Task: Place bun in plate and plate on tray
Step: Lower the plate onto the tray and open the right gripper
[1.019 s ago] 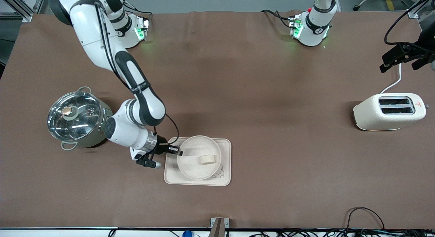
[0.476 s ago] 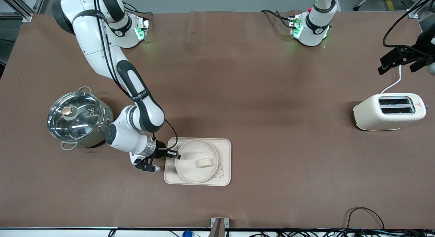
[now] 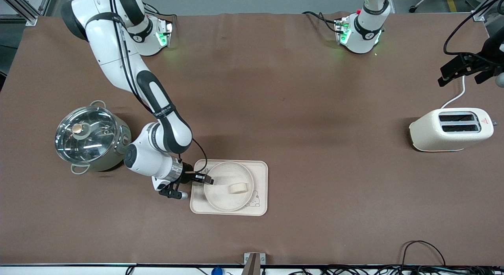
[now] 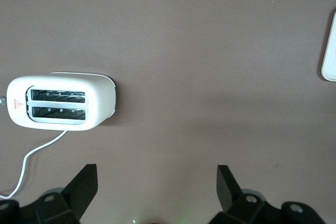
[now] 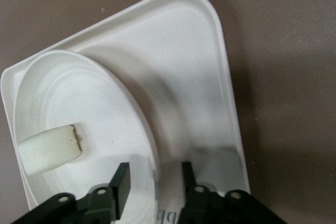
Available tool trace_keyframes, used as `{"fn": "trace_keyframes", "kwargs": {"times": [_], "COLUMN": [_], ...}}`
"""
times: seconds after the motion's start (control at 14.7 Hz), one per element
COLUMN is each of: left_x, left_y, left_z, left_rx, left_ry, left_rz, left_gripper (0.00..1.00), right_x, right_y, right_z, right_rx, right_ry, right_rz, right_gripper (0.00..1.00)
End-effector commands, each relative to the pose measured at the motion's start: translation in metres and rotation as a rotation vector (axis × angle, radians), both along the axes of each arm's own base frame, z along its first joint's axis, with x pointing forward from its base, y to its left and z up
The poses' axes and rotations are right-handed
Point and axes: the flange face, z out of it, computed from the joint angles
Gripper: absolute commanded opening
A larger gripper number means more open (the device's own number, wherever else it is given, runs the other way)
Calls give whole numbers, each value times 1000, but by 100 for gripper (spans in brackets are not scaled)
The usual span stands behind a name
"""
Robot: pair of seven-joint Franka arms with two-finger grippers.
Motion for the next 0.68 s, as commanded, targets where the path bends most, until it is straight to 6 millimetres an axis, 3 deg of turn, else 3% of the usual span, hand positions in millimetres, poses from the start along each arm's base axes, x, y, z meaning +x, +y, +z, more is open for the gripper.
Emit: {"fn": "trace_keyframes", "kwargs": {"times": [0.0,0.34,0.61], "left_x": [0,-2,-3], "left_y": [0,-1,-3], "left_z": [2,3,3], "left_rx": [-12,-14,-13], "left_ry": [-9,-7,-4], "left_rz": [-21,-13,-10], "left_gripper": [100,100,100], "right_x": [3,-1,-2], "right_y": [0,-3,-22], "right_z": [1,23,80], "right_rx": [9,40,103], "right_ry": [3,59,142], "right_rz": [1,46,112], "right_gripper": [100,100,100]}}
